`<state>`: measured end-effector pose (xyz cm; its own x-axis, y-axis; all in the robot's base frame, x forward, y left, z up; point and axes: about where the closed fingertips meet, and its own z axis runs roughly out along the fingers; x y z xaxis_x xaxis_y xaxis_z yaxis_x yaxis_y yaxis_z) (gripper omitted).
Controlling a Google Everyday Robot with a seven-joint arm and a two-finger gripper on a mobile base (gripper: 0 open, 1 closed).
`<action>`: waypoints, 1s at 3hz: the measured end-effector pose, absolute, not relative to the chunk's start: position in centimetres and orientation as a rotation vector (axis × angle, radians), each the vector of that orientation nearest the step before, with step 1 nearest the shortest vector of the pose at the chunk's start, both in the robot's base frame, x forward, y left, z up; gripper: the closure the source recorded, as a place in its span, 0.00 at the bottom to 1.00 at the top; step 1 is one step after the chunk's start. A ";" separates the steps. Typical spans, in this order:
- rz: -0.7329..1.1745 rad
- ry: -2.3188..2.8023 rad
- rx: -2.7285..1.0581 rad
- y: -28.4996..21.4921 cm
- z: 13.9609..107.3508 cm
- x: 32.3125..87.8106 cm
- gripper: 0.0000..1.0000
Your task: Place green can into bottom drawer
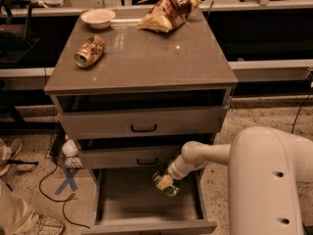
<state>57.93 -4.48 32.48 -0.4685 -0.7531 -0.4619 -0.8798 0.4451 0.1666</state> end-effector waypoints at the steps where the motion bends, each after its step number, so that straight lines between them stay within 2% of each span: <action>1: 0.607 2.426 -1.330 -5.2 28.6 58.6 1.00; 3: 0.663 2.514 -1.128 -6.6 23.6 57.0 0.99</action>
Offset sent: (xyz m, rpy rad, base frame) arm 0.0005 -0.0260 -0.0935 0.0642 0.1096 -0.1647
